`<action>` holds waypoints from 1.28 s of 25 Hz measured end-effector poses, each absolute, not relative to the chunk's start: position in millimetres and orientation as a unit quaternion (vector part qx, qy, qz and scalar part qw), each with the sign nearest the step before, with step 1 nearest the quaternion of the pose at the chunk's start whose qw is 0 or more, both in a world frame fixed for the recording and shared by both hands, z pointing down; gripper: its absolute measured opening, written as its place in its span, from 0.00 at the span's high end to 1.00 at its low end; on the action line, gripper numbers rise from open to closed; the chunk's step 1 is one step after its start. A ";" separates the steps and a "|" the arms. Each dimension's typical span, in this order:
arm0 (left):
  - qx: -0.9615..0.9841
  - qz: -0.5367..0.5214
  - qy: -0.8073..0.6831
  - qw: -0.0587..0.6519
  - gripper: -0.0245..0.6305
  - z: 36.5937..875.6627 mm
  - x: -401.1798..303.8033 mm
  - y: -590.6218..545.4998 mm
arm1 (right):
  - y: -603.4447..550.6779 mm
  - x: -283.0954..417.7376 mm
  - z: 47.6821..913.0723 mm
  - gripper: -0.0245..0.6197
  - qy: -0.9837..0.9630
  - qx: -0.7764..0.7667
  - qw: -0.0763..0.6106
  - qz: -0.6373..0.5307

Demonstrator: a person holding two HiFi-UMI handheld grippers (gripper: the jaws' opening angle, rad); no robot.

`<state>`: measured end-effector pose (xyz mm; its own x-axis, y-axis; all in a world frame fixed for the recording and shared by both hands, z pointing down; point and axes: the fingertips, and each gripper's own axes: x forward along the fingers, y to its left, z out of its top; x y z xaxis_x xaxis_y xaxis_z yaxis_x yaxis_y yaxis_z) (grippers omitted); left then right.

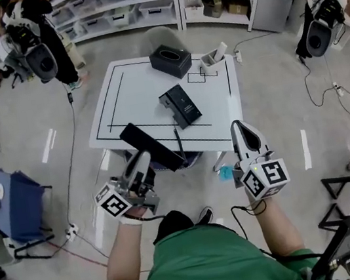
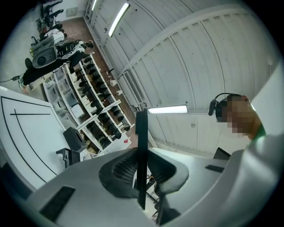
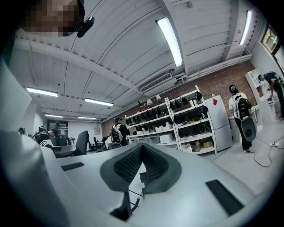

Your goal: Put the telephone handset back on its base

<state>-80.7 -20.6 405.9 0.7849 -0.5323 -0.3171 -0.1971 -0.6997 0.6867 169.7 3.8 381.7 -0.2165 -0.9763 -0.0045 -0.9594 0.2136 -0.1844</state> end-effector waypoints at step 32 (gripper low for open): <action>0.862 -0.162 -0.162 0.452 0.84 560.4 -23.2 -217.5 | -142.7 193.7 421.4 0.93 0.722 -0.685 0.003 -0.102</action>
